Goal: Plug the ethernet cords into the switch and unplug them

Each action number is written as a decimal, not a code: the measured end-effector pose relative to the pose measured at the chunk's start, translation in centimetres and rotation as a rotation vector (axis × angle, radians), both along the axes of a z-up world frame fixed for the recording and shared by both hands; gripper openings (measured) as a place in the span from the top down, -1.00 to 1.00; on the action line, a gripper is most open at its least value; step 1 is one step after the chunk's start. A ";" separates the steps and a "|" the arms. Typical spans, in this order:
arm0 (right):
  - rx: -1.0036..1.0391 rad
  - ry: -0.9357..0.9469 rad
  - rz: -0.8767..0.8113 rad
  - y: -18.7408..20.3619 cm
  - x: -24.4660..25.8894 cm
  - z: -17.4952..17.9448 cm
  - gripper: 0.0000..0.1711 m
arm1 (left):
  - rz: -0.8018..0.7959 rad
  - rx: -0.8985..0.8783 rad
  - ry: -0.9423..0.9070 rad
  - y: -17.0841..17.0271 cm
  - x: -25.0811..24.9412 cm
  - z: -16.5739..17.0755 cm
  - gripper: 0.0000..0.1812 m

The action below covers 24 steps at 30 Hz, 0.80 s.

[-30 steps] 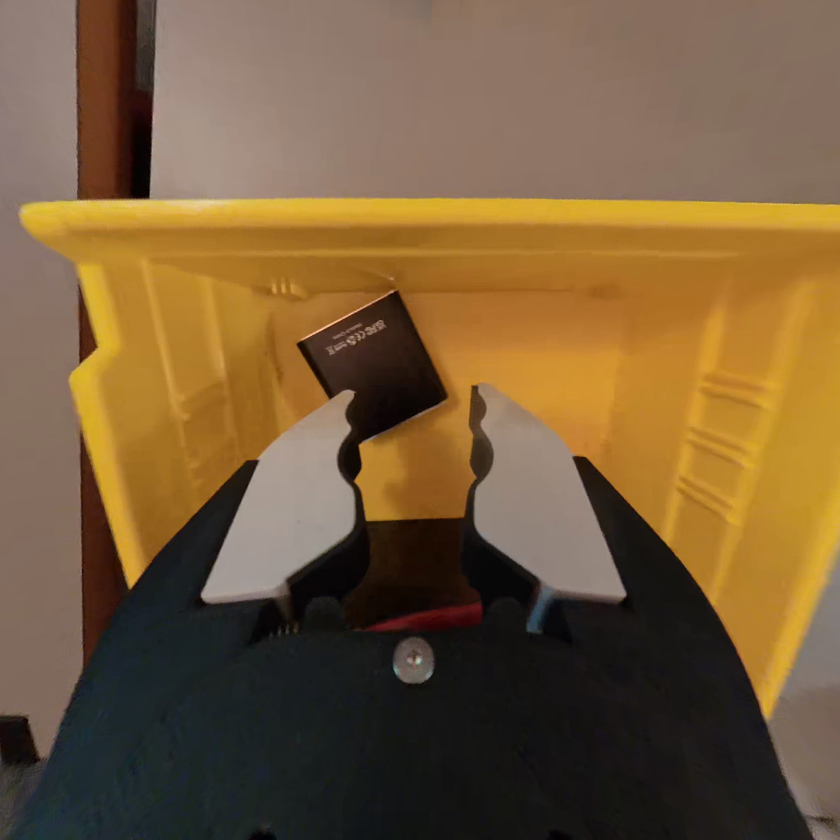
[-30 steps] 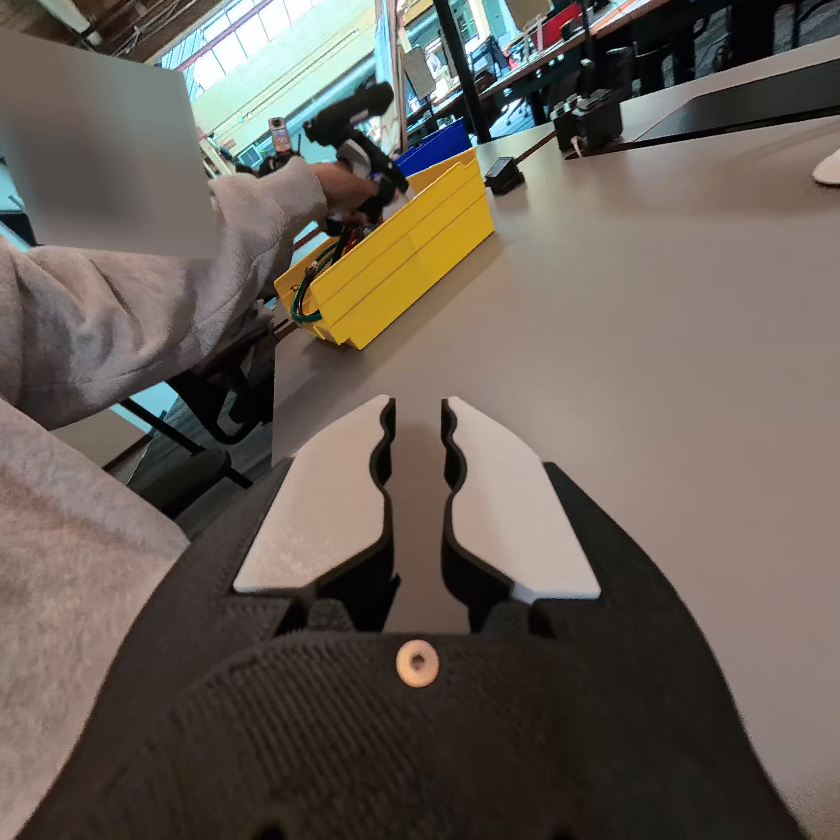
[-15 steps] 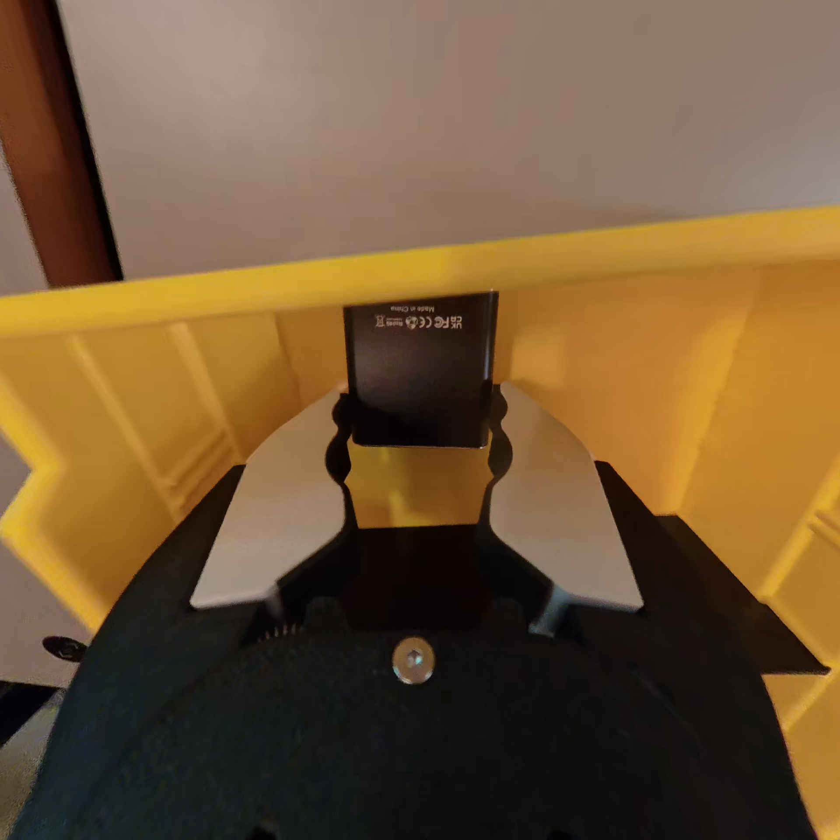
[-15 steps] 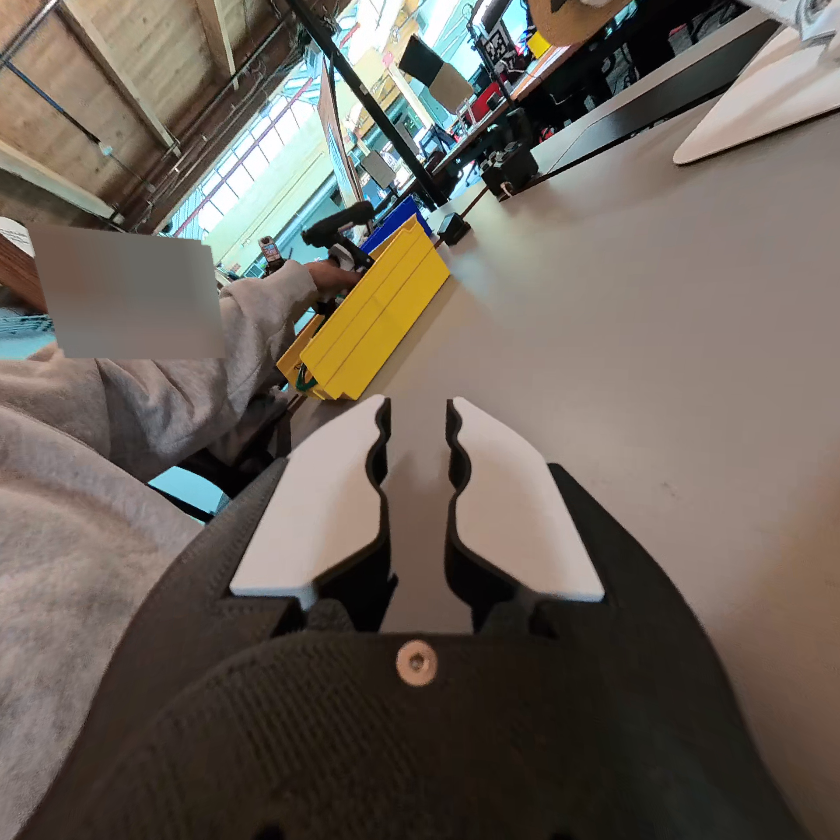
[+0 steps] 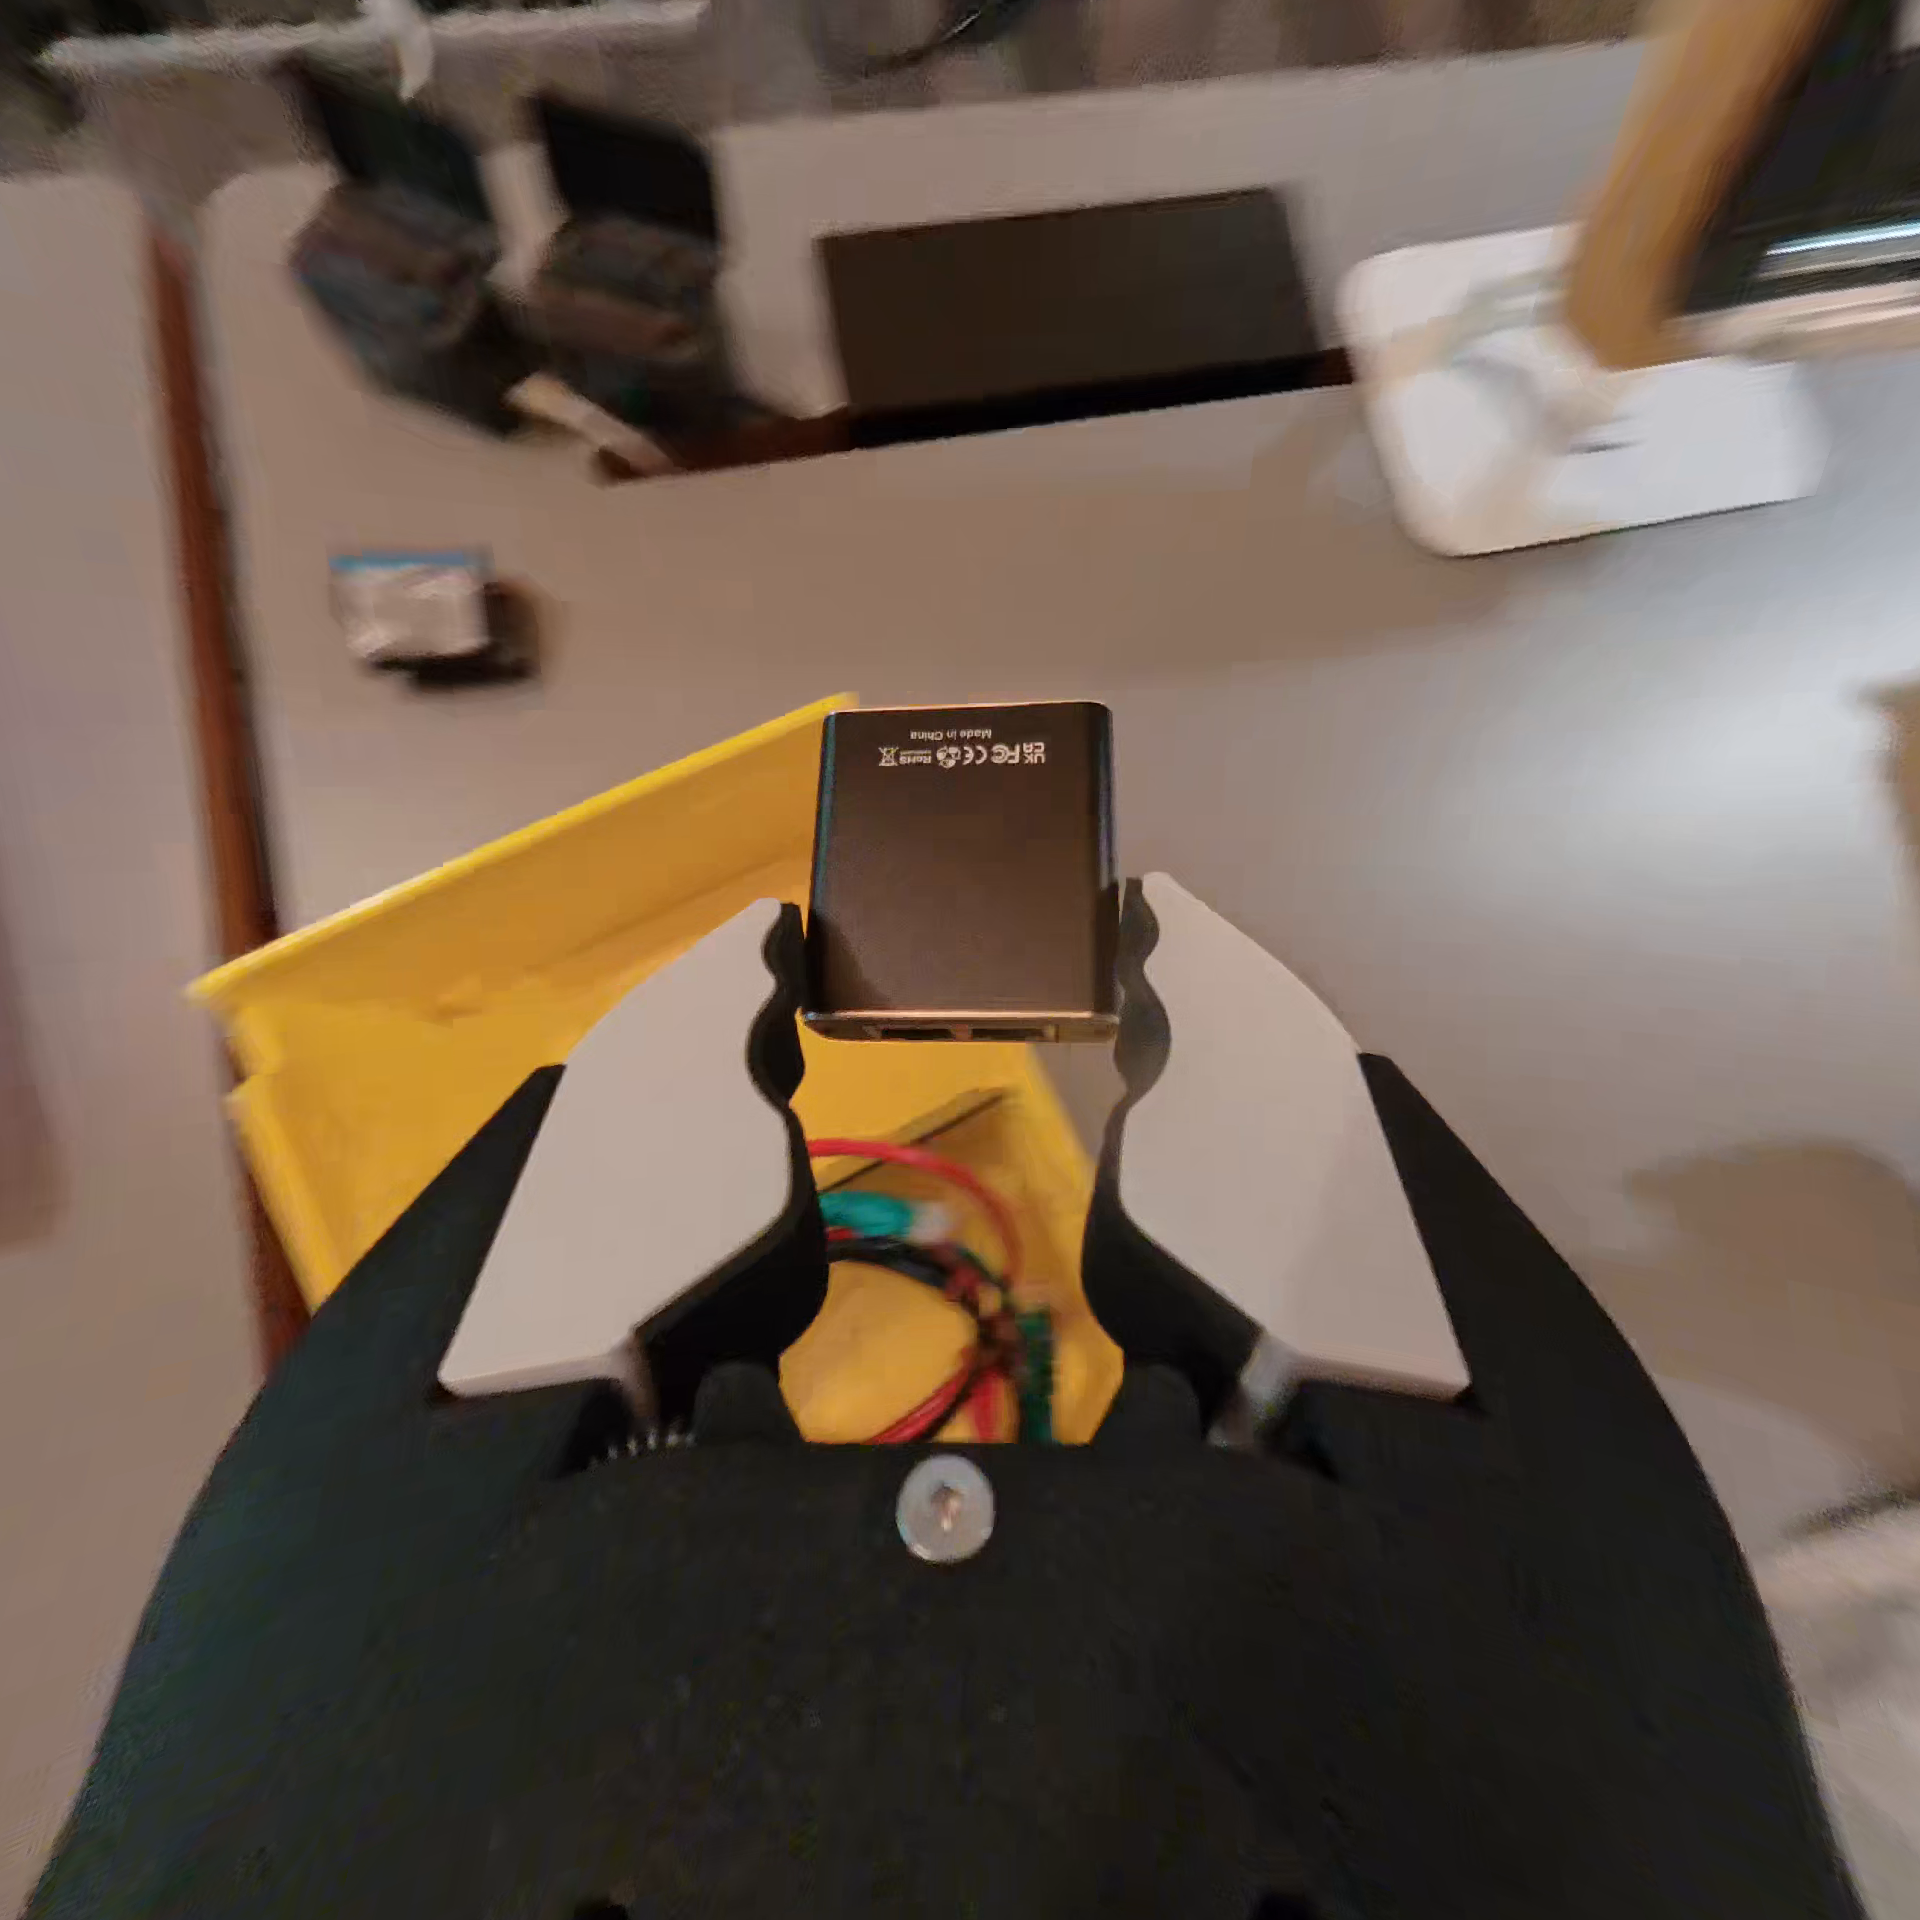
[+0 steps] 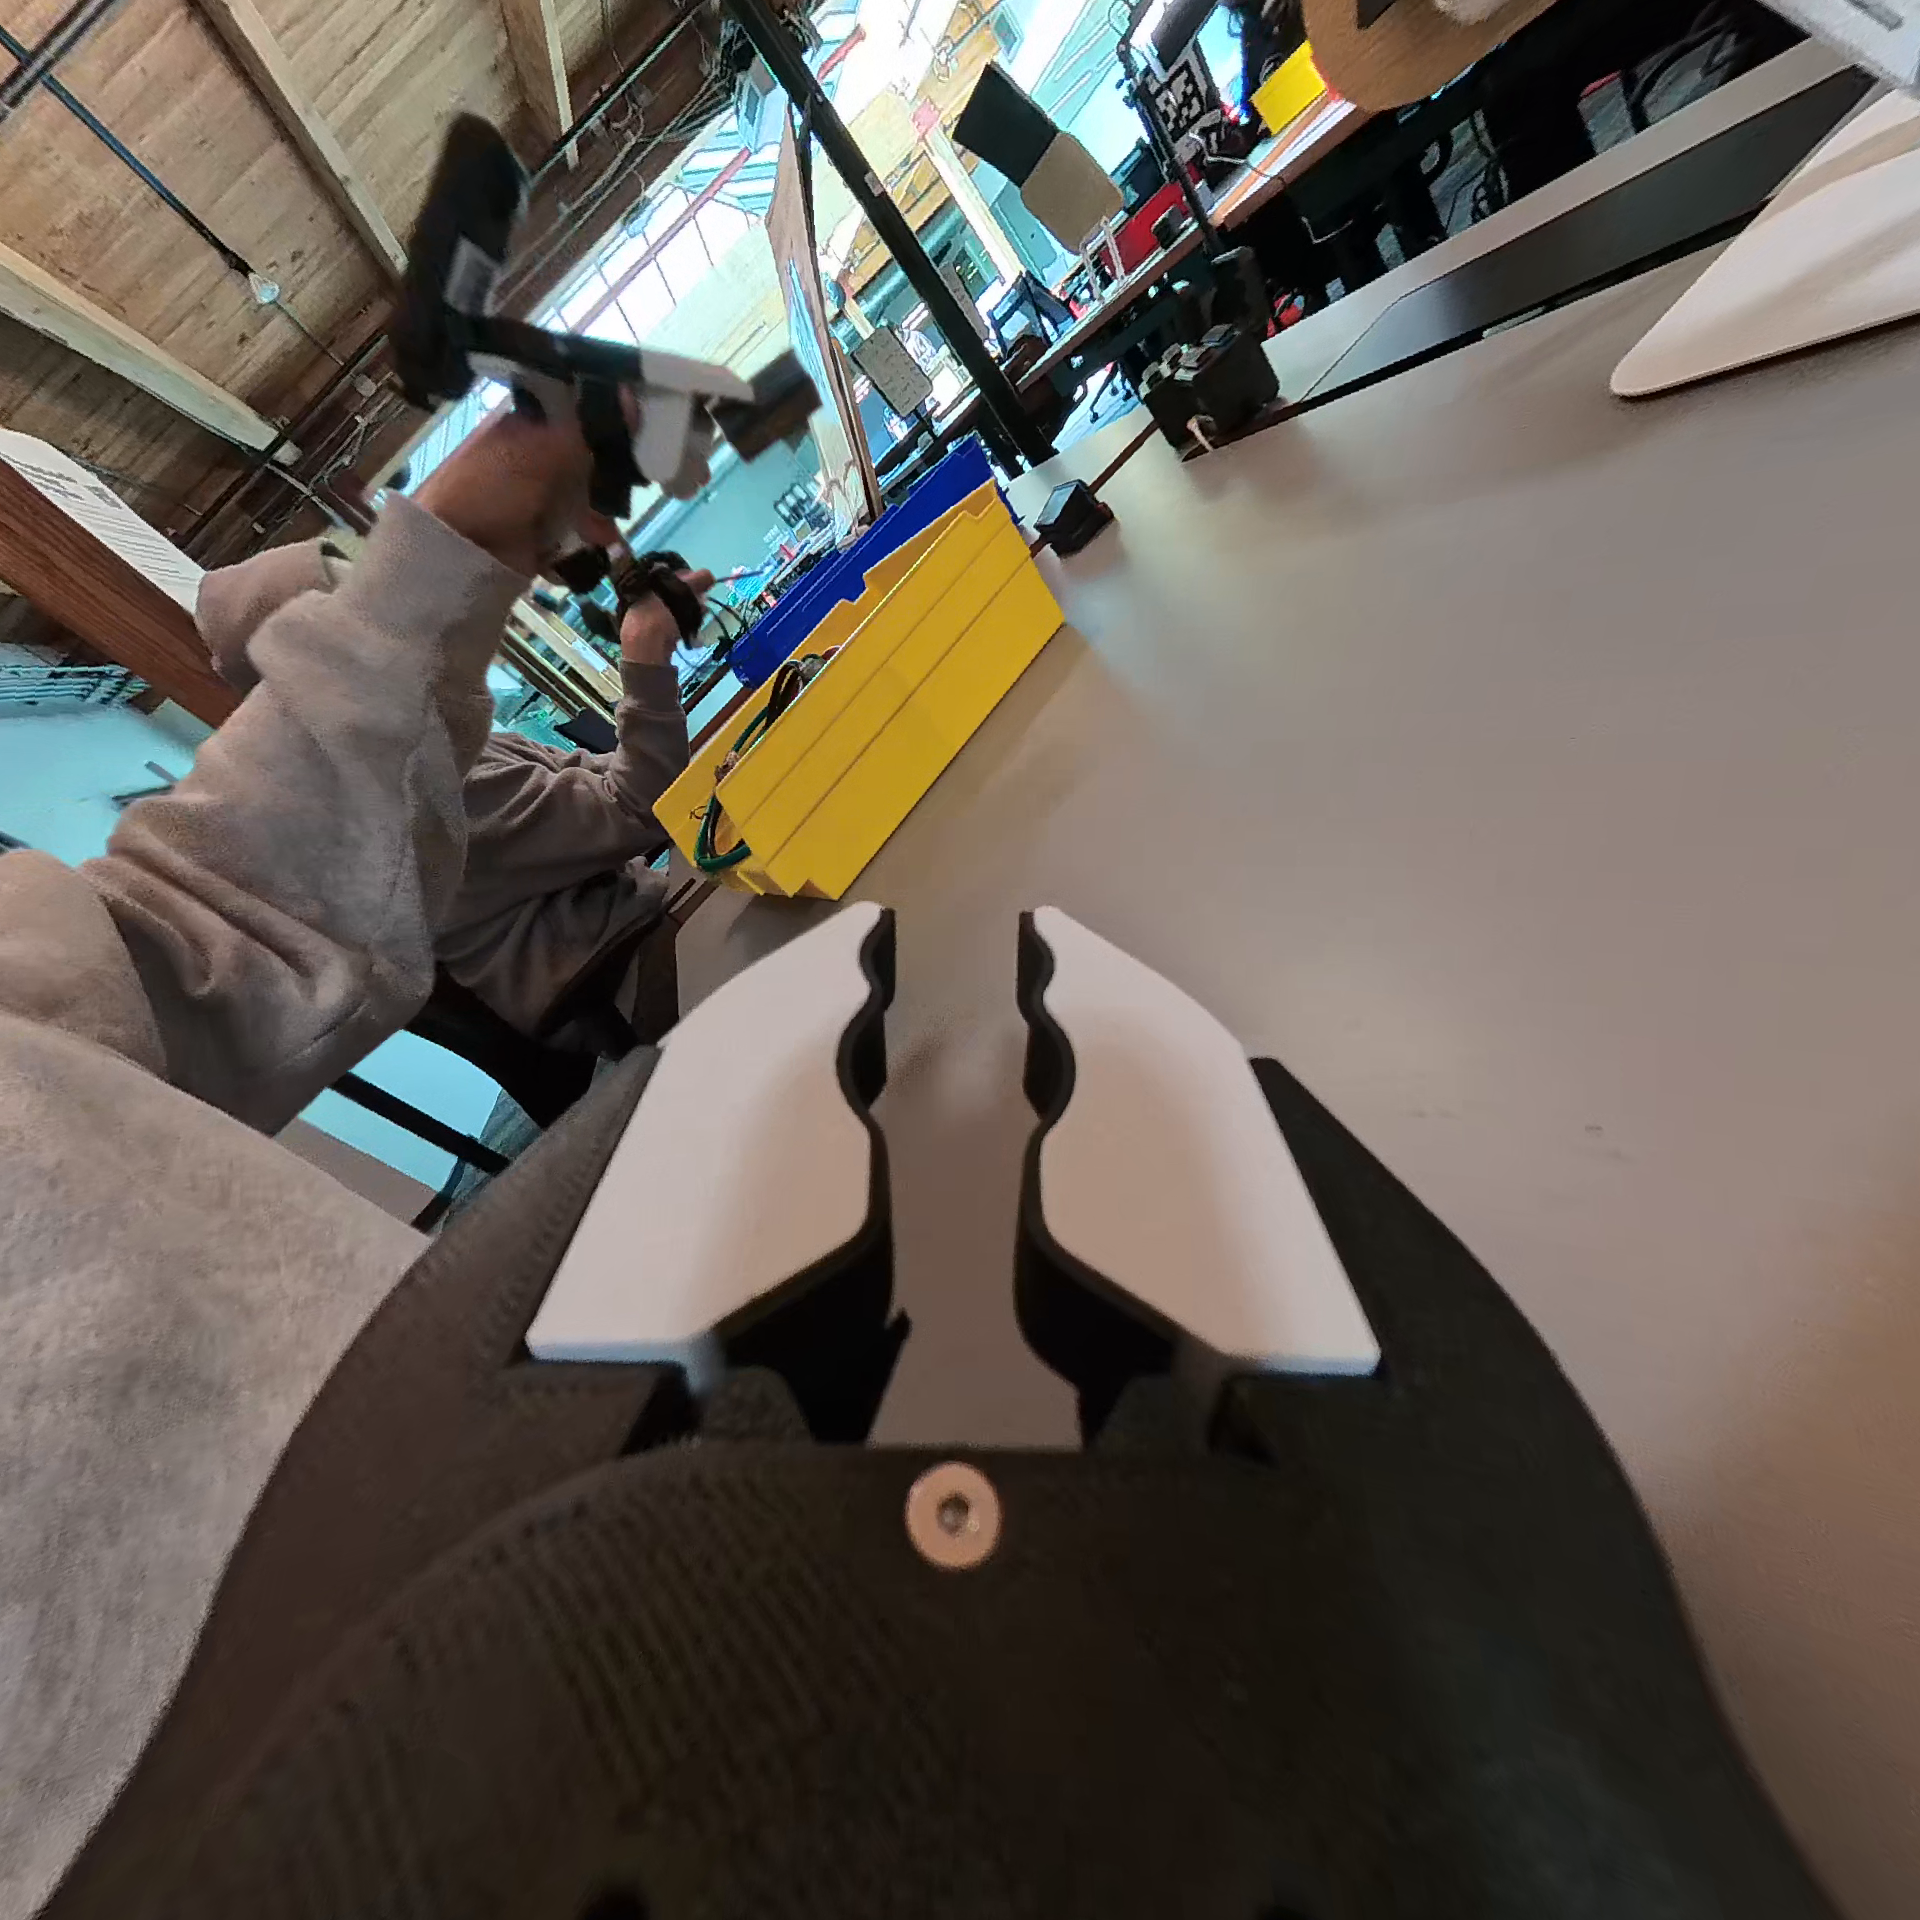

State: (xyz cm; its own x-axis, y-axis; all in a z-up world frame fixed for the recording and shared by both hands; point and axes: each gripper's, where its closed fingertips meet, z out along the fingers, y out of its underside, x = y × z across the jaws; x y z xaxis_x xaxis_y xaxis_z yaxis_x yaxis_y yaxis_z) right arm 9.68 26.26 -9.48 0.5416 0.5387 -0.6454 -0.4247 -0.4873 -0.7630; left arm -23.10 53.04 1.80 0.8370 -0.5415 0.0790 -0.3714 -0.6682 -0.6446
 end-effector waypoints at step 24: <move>0.062 -0.107 0.013 -0.7 -0.9 0.2 0.77 | -0.775 -0.143 -0.075 -20.1 28.1 -17.8 0.35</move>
State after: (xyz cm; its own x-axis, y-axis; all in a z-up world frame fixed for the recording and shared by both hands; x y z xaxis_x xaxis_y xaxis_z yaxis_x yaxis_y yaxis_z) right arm 8.80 25.55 -9.25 0.5982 0.5834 -0.5494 -0.3332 -0.4425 -0.8326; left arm 4.96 32.94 -15.98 0.2151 -0.9483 0.2333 -0.7241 -0.3151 -0.6135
